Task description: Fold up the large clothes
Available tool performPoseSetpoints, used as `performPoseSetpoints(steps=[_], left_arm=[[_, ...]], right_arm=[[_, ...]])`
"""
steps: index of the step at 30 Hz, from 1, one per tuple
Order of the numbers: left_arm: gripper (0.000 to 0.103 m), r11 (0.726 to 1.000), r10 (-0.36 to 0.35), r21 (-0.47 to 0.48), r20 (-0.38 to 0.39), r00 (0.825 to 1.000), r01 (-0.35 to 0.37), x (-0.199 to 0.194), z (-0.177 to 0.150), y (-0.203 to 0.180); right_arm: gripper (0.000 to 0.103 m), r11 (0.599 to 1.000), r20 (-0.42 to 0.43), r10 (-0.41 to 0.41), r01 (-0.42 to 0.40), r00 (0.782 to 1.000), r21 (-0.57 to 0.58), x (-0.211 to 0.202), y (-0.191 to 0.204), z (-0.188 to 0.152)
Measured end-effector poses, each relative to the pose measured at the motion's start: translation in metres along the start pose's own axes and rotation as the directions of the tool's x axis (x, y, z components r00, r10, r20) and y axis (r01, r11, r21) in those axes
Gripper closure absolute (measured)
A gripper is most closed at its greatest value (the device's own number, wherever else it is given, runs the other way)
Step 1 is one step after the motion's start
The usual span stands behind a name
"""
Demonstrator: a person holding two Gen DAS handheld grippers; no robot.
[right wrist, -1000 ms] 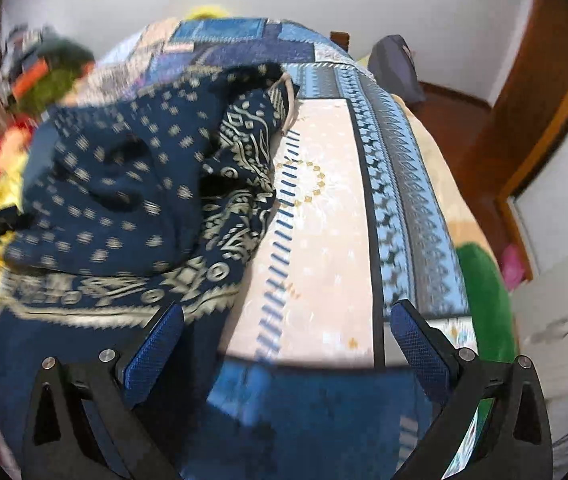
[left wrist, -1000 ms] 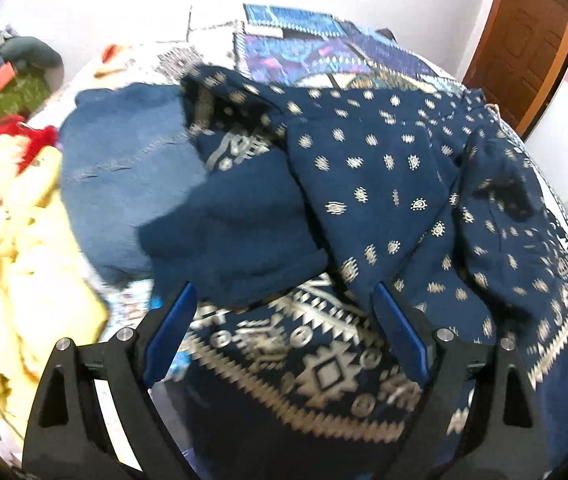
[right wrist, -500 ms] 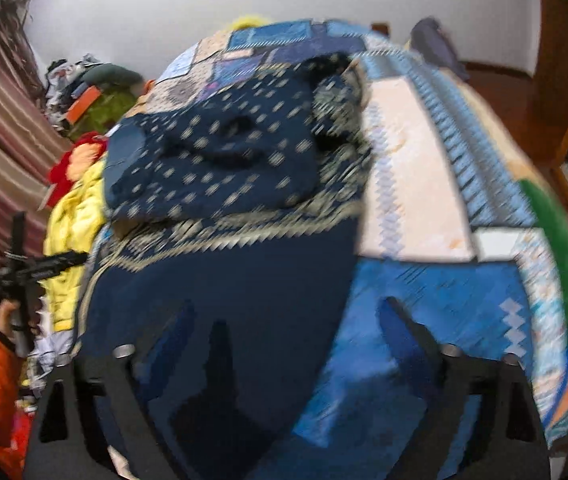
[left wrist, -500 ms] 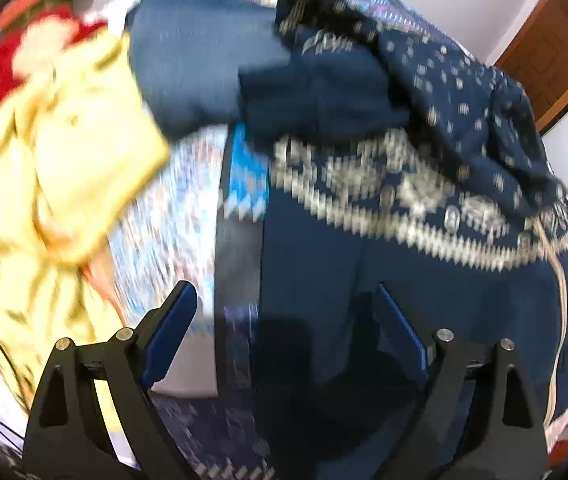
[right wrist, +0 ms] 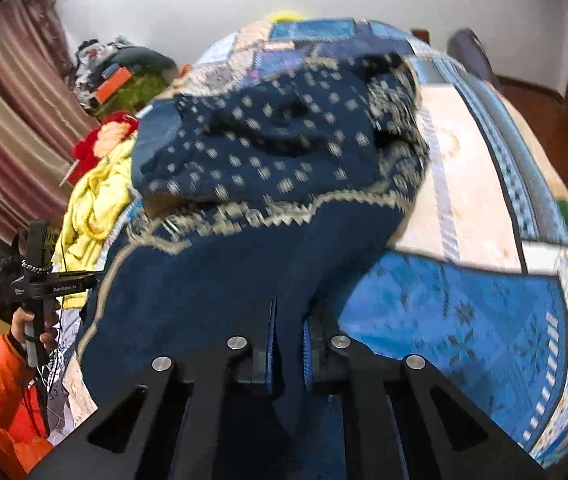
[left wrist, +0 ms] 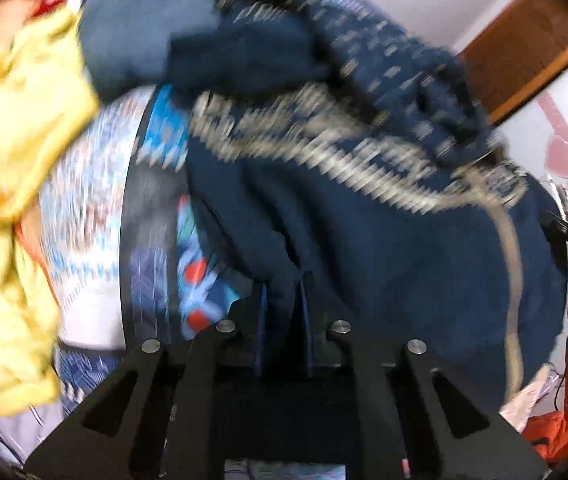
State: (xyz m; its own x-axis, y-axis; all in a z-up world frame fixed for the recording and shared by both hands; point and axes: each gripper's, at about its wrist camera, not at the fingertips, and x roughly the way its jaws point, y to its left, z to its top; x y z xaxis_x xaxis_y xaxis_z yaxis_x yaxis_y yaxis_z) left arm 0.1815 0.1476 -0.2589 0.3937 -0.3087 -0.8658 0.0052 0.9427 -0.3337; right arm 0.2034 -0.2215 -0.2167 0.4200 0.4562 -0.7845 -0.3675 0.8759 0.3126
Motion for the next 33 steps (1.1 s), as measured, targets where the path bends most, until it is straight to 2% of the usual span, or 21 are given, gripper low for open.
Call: performPoseSetpoints(steps=[2, 5, 9, 11, 13, 15, 19, 22, 25, 26, 27, 28, 29, 30, 31, 32, 33], left_arm=[[0.090, 1.000, 0.003, 0.030, 0.061, 0.998, -0.005, -0.018, 0.015, -0.014], [0.090, 0.998, -0.024, 0.053, 0.166, 0.986, 0.016, -0.048, 0.046, -0.029], [0.090, 0.998, -0.054, 0.032, 0.290, 0.956, 0.046, -0.075, 0.096, -0.027], [0.090, 1.000, -0.015, 0.021, 0.313, 0.950, 0.009, -0.067, 0.114, -0.022], [0.090, 0.999, 0.052, -0.010, 0.288, 0.956, -0.052, -0.042, 0.131, -0.013], [0.090, 0.996, 0.085, -0.043, 0.241, 0.967, -0.077, -0.015, 0.135, -0.002], [0.090, 0.991, 0.108, -0.098, 0.140, 0.984, -0.095, 0.037, 0.138, 0.020], [0.089, 0.990, 0.119, -0.087, 0.121, 0.986, -0.109, 0.060, 0.133, 0.020], [0.087, 0.987, 0.159, -0.040, 0.123, 0.980, -0.156, 0.067, 0.133, 0.012], [0.087, 0.986, 0.169, -0.029, 0.122, 0.978, -0.166, 0.068, 0.133, 0.010], [0.087, 0.985, 0.172, -0.023, 0.119, 0.978, -0.170, 0.068, 0.133, 0.007], [0.086, 0.986, 0.168, -0.026, 0.116, 0.979, -0.166, 0.069, 0.134, 0.009], [0.086, 0.987, 0.162, -0.031, 0.112, 0.980, -0.159, 0.069, 0.135, 0.011], [0.086, 0.988, 0.151, -0.033, 0.109, 0.982, -0.149, 0.067, 0.136, 0.013], [0.085, 0.990, 0.141, -0.033, 0.109, 0.984, -0.138, 0.063, 0.136, 0.014], [0.084, 0.991, 0.136, -0.037, 0.111, 0.985, -0.132, 0.057, 0.135, 0.014], [0.079, 0.991, 0.129, -0.041, 0.110, 0.986, -0.125, 0.051, 0.135, 0.014]], right_arm=[[0.096, 1.000, 0.040, 0.018, -0.018, 0.999, 0.000, -0.008, 0.000, 0.009], [0.096, 0.999, 0.102, 0.040, -0.040, 0.994, 0.000, -0.021, -0.001, 0.027], [0.096, 1.000, 0.170, 0.011, -0.010, 0.985, -0.007, -0.031, -0.009, 0.055], [0.096, 1.000, 0.194, -0.026, 0.028, 0.981, -0.009, -0.030, -0.015, 0.068], [0.096, 0.995, 0.197, -0.095, 0.102, 0.976, -0.024, -0.017, -0.023, 0.082], [0.096, 0.988, 0.173, -0.143, 0.152, 0.974, -0.037, 0.001, -0.032, 0.090], [0.096, 0.963, 0.085, -0.242, 0.250, 0.967, -0.104, 0.053, -0.051, 0.100], [0.095, 0.953, 0.043, -0.269, 0.272, 0.962, -0.134, 0.074, -0.059, 0.097], [0.092, 0.957, 0.034, -0.263, 0.265, 0.964, -0.121, 0.070, -0.063, 0.096], [0.076, 0.953, 0.028, -0.279, 0.280, 0.960, -0.115, 0.067, -0.065, 0.095], [0.056, 0.928, 0.038, -0.354, 0.356, 0.935, -0.112, 0.063, -0.067, 0.093], [0.012, 0.883, 0.072, -0.451, 0.457, 0.890, -0.111, 0.057, -0.068, 0.089], [0.002, 0.845, 0.116, -0.511, 0.523, 0.852, -0.114, 0.050, -0.073, 0.085], [0.002, 0.843, 0.114, -0.516, 0.527, 0.849, -0.107, 0.042, -0.079, 0.082], [0.002, 0.865, 0.093, -0.488, 0.495, 0.868, -0.084, 0.036, -0.084, 0.080], [0.002, 0.907, 0.063, -0.419, 0.421, 0.906, -0.017, 0.025, -0.094, 0.077], [0.002, 0.931, 0.051, -0.365, 0.363, 0.929, 0.045, 0.016, -0.099, 0.074]])
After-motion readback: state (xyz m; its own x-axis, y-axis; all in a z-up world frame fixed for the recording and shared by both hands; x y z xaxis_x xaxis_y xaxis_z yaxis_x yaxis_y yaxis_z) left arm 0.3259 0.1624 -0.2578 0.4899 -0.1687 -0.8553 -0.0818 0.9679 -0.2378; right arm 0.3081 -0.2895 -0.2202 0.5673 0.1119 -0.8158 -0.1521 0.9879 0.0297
